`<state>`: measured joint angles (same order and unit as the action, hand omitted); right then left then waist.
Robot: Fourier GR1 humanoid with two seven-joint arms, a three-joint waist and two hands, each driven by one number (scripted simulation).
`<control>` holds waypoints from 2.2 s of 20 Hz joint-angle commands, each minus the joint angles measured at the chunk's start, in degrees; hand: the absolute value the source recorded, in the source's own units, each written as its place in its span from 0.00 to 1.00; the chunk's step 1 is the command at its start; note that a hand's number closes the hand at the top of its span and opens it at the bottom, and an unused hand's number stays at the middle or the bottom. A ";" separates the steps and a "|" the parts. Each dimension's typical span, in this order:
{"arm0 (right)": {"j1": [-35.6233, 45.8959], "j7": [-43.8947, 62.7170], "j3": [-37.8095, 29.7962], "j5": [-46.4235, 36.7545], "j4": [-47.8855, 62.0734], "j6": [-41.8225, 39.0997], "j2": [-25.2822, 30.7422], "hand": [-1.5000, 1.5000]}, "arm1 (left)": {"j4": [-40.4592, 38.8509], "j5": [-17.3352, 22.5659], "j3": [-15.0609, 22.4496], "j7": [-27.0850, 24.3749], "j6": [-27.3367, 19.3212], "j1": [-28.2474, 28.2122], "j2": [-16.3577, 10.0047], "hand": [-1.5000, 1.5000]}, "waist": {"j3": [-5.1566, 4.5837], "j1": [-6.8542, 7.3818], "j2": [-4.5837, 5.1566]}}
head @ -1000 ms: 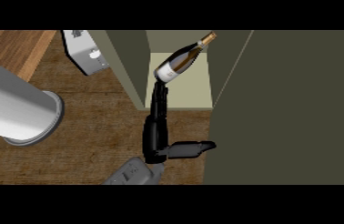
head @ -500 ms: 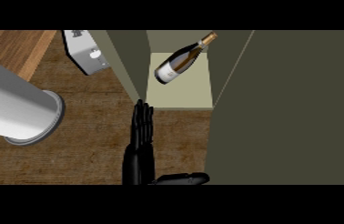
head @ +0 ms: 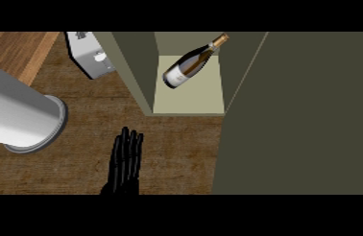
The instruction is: Pick up the wine, place it into the cabinet and close the cabinet
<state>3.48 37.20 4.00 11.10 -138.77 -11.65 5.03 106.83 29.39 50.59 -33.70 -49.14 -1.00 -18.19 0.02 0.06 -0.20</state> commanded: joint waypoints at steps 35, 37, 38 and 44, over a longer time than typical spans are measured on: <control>-7.52 2.49 51.62 -13.43 -2.65 9.71 -5.02 1.00 | 13.87 20.48 -36.93 -4.38 33.65 -27.27 -27.75 0.00 | -0.13 0.22 -0.48; -3.86 6.44 50.84 -12.86 -5.15 13.39 -4.97 1.00 | 14.77 21.71 -38.92 -3.14 34.46 -28.69 -29.30 0.00 | -0.19 0.83 -0.57; -3.68 6.05 51.99 -13.69 -4.01 13.43 -4.94 1.00 | 11.03 24.10 -40.72 -2.88 37.65 -25.93 -28.91 0.00 | -0.24 0.17 -0.45; 5.27 3.04 54.32 -18.33 1.08 21.07 -4.91 1.00 | 13.06 23.09 -39.68 -1.71 36.41 -26.08 -27.54 0.00 | -0.22 0.48 -0.38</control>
<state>2.08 40.93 47.43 -2.93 -138.17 5.64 2.46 119.39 51.68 11.11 -36.21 -13.49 -27.17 -46.40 -0.18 0.38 -0.66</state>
